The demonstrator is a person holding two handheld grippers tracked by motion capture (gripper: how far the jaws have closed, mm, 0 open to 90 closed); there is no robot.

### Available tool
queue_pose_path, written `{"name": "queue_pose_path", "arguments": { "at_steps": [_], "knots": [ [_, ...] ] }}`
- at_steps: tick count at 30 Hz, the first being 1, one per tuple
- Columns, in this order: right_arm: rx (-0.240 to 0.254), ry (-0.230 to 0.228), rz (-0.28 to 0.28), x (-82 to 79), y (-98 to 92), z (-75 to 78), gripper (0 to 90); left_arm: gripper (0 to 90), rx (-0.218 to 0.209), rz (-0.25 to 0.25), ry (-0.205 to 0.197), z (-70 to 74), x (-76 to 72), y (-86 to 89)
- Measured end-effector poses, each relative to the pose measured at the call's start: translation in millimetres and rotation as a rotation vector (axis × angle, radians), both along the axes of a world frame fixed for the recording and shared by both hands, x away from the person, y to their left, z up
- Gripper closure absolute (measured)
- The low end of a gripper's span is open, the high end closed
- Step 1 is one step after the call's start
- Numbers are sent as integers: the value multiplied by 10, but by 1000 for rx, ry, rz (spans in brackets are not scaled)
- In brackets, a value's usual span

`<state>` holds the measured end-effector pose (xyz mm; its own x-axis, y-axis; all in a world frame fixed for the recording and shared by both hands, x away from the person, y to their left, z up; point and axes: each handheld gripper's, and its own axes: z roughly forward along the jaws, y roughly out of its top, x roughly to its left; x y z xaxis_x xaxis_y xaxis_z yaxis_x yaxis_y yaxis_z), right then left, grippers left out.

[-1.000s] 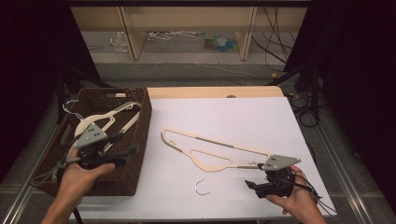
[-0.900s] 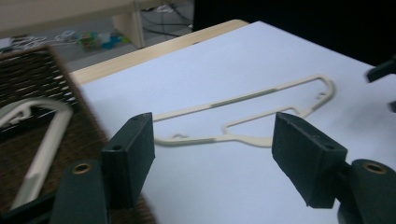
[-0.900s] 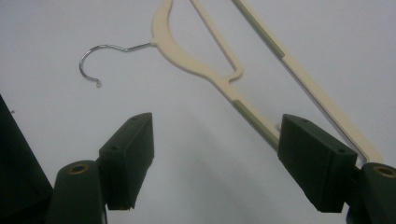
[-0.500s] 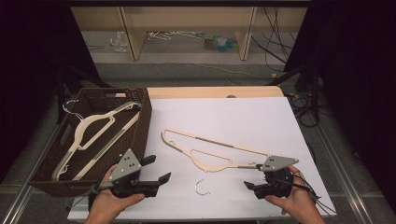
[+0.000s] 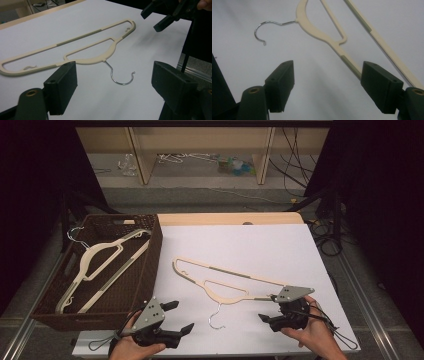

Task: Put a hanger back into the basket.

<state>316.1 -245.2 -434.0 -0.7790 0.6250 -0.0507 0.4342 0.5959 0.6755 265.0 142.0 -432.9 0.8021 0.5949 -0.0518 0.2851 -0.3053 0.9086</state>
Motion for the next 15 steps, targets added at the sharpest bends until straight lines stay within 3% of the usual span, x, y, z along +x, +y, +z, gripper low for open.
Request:
{"name": "queue_pose_path", "arguments": {
  "at_steps": [5, 7, 12, 15],
  "knots": [
    [-7, -7, 7, 123, 56, -59, 290, 191, -6, 0, -12, -30, -13, 5],
    [-22, 9, 14, 197, 76, -77, 293, 192, -7, -3, -11, -49, -7, 2],
    [-26, 7, 34, 387, 121, -127, 301, 189, 18, -15, -6, -85, -9, -20],
    [-52, 34, 59, 509, 149, -178, 322, 189, 33, -16, -1, -91, -11, -21]
  ]
}}
